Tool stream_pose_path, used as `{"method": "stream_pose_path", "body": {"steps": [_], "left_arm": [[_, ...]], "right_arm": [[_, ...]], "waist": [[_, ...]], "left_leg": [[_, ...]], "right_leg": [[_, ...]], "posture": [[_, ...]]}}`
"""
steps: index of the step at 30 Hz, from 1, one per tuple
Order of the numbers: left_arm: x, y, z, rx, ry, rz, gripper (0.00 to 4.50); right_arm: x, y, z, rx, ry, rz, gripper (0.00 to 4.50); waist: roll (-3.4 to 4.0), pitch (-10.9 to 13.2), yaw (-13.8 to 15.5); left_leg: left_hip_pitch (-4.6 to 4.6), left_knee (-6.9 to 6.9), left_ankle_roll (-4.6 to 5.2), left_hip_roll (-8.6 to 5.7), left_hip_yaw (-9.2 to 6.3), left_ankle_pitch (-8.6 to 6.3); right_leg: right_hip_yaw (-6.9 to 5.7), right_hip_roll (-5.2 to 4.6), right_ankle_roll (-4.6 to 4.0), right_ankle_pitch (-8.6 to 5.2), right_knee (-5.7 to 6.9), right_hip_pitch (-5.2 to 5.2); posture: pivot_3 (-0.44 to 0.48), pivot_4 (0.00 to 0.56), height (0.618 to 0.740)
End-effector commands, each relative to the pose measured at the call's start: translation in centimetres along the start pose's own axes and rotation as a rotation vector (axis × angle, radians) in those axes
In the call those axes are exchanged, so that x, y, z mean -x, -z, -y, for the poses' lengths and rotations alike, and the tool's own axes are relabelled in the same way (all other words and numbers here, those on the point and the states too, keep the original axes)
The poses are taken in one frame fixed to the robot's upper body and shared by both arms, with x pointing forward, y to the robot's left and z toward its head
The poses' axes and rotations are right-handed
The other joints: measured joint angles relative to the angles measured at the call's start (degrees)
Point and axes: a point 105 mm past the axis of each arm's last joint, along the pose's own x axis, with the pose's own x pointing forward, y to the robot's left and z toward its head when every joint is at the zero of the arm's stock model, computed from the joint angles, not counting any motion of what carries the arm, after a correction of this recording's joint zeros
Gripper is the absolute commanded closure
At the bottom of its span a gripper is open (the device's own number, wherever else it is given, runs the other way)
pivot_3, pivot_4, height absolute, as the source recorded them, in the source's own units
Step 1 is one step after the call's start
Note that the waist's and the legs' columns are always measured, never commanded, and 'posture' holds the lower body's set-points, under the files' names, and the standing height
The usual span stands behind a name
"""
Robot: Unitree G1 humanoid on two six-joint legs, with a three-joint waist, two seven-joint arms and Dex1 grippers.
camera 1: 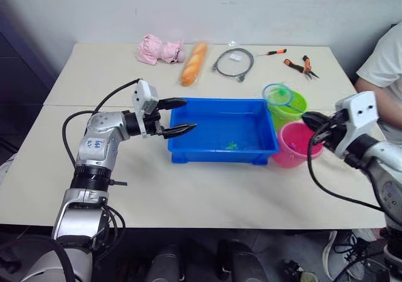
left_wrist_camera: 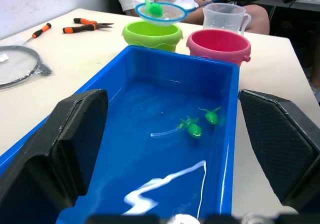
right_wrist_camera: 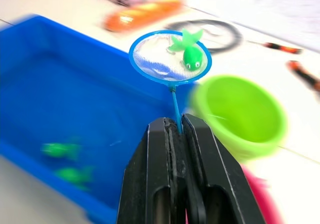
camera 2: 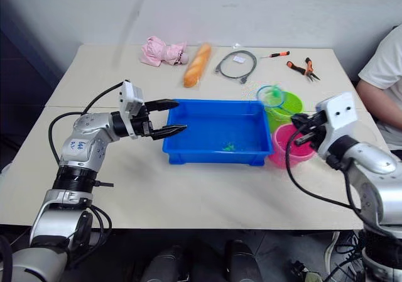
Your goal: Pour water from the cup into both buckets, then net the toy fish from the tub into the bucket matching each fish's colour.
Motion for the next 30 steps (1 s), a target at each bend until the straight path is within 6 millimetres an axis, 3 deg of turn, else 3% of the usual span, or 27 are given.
{"method": "stream_pose_path", "body": {"steps": [1, 5, 9, 21, 30], "left_arm": [[-0.1, -1.0, 0.5, -0.031, 0.024, 0.027, 0.04], [-0.2, -1.0, 0.6, -0.026, 0.022, 0.034, 0.04], [-0.7, -1.2, 0.7, -0.023, 0.021, 0.048, 0.04], [-1.0, -1.2, 1.2, -0.009, 0.015, 0.058, 0.04], [-0.9, -1.3, 1.5, 0.004, 0.016, 0.06, 0.04]], "right_arm": [[0.2, -1.0, 3.2, 0.167, 0.133, 0.027, 4.5], [-0.1, 0.0, 4.9, 0.435, 0.188, -0.042, 4.5], [-0.3, 0.7, 6.7, 0.533, 0.292, -0.079, 4.5], [-1.4, 2.2, 4.6, 0.862, 0.194, -0.082, 4.5], [-1.5, 3.4, 4.9, 1.138, 0.186, -0.139, 4.5]], "waist": [[0.0, 0.0, 0.0], [0.0, 0.0, -0.1], [0.0, 0.0, -0.1], [0.0, 0.0, -0.1], [0.0, 0.0, -0.1]], "left_leg": [[0.0, 0.0, 0.0, 0.0, 0.0, 0.0], [0.02, 0.0, -0.01, 0.0, 0.05, 0.01], [0.05, 0.01, -0.01, 0.0, 0.11, 0.02], [0.07, 0.01, -0.07, 0.03, 0.11, 0.07], [0.07, 0.04, -0.09, 0.02, 0.12, 0.09]], "right_leg": [[0.0, 0.0, 0.0, 0.0, 0.0, 0.0], [0.01, 0.0, 0.0, 0.0, 0.02, 0.0], [0.01, 0.0, 0.0, 0.0, 0.04, -0.01], [0.02, 0.01, 0.0, 0.0, 0.06, 0.0], [0.06, 0.0, 0.0, 0.0, 0.09, 0.0]], "posture": [[0.0, 0.15, 0.738], [0.0, 0.15, 0.738], [0.0, 0.15, 0.738], [0.0, 0.15, 0.738], [0.0, 0.15, 0.738]]}}
